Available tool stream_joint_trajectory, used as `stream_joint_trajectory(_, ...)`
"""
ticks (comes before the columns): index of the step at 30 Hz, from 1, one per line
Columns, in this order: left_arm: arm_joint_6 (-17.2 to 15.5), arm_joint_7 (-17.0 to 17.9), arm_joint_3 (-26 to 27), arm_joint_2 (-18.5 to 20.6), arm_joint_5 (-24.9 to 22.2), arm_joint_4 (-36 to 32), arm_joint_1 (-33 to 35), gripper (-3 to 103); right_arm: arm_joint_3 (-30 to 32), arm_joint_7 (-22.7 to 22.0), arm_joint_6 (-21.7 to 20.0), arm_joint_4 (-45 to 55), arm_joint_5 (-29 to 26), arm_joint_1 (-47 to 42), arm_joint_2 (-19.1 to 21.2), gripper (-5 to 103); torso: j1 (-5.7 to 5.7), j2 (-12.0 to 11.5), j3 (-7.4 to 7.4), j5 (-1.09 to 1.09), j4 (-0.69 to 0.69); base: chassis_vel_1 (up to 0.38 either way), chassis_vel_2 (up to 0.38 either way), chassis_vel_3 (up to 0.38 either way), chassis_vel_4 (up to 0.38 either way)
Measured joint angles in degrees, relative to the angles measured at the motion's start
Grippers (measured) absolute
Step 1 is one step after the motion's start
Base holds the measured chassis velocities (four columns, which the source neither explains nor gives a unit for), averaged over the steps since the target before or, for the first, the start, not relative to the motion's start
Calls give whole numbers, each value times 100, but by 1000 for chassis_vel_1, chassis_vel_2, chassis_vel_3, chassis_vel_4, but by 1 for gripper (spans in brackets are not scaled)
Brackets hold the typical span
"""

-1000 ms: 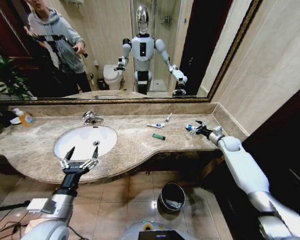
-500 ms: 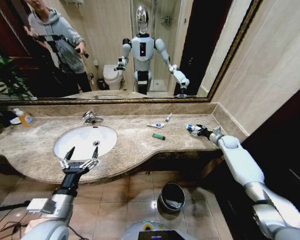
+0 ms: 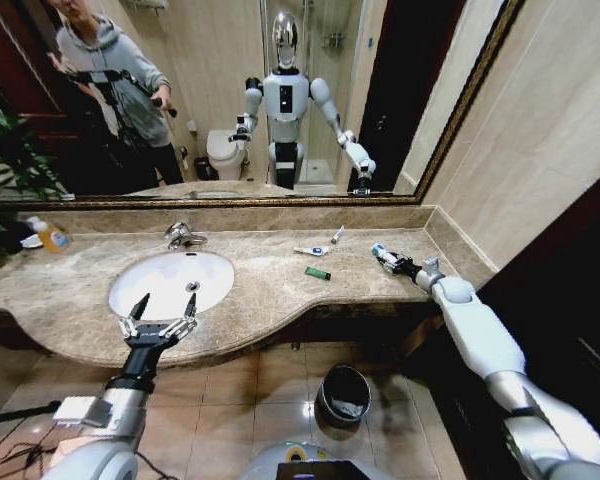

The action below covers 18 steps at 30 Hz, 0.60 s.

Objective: Pick up the trash from the sink and place it in the trash bin.

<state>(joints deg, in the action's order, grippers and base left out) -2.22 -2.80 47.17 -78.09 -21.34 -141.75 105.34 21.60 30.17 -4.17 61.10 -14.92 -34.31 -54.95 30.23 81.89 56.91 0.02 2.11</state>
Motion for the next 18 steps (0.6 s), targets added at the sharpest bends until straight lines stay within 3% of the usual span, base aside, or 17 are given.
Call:
stream_joint_trajectory(3, 0, 0, 0, 0, 0, 0, 0, 100, 38, -160, -46, 212, -258, -102, 48, 32, 0, 0, 0, -3, 0, 0, 0, 0, 0)
stream_joint_trajectory(6, 0, 0, 0, 0, 0, 1, 0, 100, 179, -427, -169, 684, -566, -392, 167, 22, 0, 0, 0, -4, 1, 0, 0, 0, 0)
stream_joint_trajectory(12, 0, -1, 0, 0, 0, 0, 0, 100, 444, -740, -300, 1436, -935, -1009, 301, 22, 0, 0, -1, -1, 0, 0, 0, 0, 0)
stream_joint_trajectory(14, 0, 0, 0, 0, 0, 0, 0, 100, 653, -1026, -487, 2124, -1465, -1580, 367, 22, 0, 0, 0, -1, 0, 0, 0, 0, 0)
stream_joint_trajectory(18, 0, -1, 0, 0, 0, 0, 0, 100, 1055, -1393, -608, 3156, -1981, -2393, 312, 22, 0, 0, -1, -2, -1, 0, 0, 0, 0)
